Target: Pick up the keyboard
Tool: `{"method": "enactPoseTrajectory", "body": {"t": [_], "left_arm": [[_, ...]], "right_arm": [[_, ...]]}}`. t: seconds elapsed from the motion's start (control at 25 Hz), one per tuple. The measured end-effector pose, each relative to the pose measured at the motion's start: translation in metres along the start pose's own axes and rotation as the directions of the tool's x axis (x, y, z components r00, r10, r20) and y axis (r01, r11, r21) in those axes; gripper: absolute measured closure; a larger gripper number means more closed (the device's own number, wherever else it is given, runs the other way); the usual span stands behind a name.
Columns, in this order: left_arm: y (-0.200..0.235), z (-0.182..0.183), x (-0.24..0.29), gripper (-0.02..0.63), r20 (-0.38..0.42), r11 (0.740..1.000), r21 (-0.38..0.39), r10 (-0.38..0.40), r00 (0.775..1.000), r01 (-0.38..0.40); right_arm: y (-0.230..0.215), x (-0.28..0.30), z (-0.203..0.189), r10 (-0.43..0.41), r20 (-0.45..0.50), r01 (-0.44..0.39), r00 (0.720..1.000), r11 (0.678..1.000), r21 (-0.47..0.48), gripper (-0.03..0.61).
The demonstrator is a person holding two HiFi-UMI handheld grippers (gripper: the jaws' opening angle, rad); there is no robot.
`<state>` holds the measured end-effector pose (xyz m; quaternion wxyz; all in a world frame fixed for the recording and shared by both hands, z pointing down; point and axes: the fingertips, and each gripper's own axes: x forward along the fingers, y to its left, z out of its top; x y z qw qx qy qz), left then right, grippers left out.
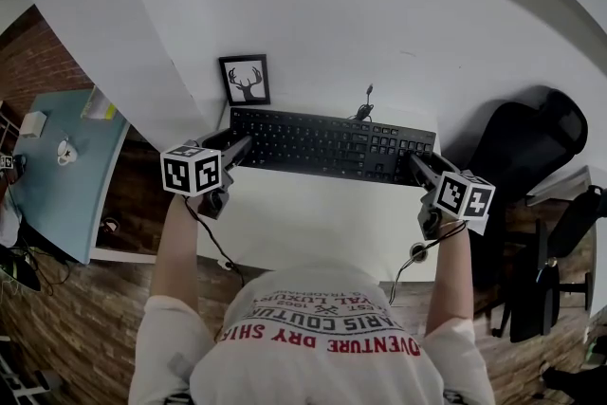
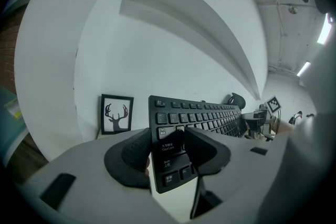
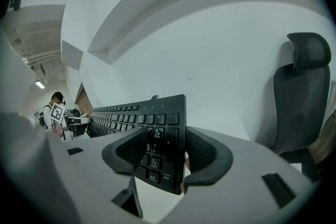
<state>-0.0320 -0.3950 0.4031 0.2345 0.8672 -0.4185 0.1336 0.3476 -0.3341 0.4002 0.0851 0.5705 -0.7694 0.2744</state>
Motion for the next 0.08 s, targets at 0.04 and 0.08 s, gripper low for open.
{"method": "enactPoseTrajectory", "body": {"t": [0.04, 0.08], "left_arm": [[-0.0001, -0.0006, 0.0, 0.413, -0.002, 1.0, 0.0, 0.001, 1.0, -0.001], [-0.0002, -0.0011, 0.0, 0.413, -0.003, 1.0, 0.0, 0.002, 1.0, -0.002]], "right_arm": [[-0.0001, 0.0002, -0.0011, 0.003, 0.0, -0.003, 1.0, 1.0, 0.002, 0.342], [-0.0002, 0.0004, -0.0022, 0.006, 0.0, -0.006, 1.0, 1.0, 0.003, 0.342]]}}
